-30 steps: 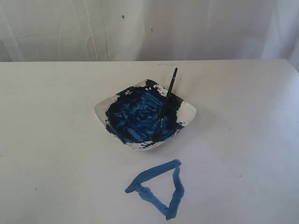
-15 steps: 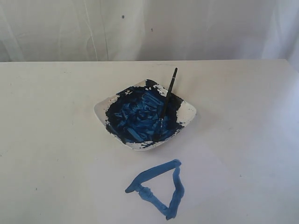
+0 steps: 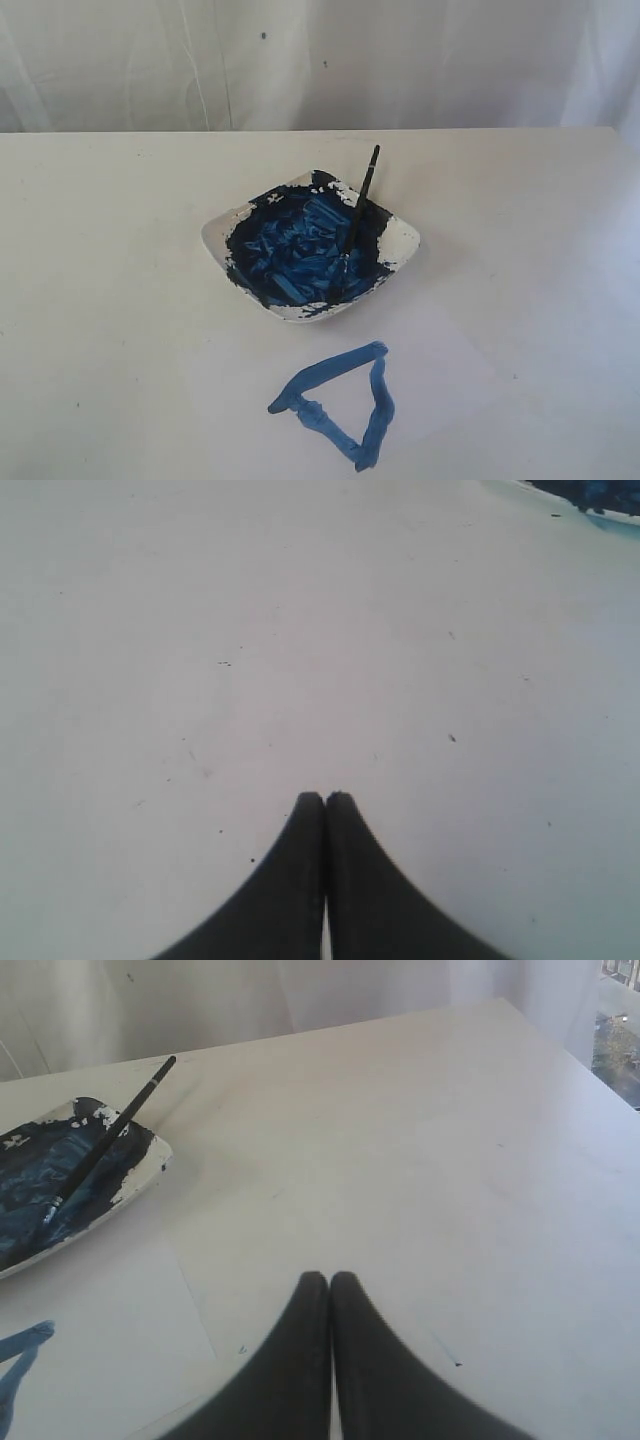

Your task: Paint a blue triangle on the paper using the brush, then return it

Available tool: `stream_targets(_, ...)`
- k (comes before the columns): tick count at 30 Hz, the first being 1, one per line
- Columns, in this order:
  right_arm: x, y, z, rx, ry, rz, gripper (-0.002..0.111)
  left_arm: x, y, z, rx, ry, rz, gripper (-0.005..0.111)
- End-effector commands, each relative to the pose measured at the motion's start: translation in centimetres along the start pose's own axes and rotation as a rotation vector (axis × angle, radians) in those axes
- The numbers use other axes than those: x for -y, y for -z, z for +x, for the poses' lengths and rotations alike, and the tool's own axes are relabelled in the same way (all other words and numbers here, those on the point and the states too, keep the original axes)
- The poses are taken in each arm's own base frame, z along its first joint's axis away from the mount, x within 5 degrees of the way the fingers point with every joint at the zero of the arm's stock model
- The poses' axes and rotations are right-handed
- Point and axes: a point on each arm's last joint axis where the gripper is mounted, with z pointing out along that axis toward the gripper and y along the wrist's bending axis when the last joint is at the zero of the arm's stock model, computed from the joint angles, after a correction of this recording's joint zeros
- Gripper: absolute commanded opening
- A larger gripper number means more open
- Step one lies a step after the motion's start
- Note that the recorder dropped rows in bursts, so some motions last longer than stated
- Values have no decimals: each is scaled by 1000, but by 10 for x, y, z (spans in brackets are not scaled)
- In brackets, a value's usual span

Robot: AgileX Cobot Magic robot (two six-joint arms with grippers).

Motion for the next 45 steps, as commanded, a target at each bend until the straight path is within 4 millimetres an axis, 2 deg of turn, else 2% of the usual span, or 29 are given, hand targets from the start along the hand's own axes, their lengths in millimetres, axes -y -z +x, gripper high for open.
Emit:
stream_targets(1, 0, 0, 0, 14, 4, -9, 0, -1, 0, 3, -21, 46, -38, 0)
stream_targets(8, 0, 0, 0, 14, 4, -9, 0, -4, 0, 3, -22, 97, -100, 0)
stream_targets(45, 0, 0, 0, 14, 4, -9, 0, -4, 0, 3, -22, 93, -102, 0)
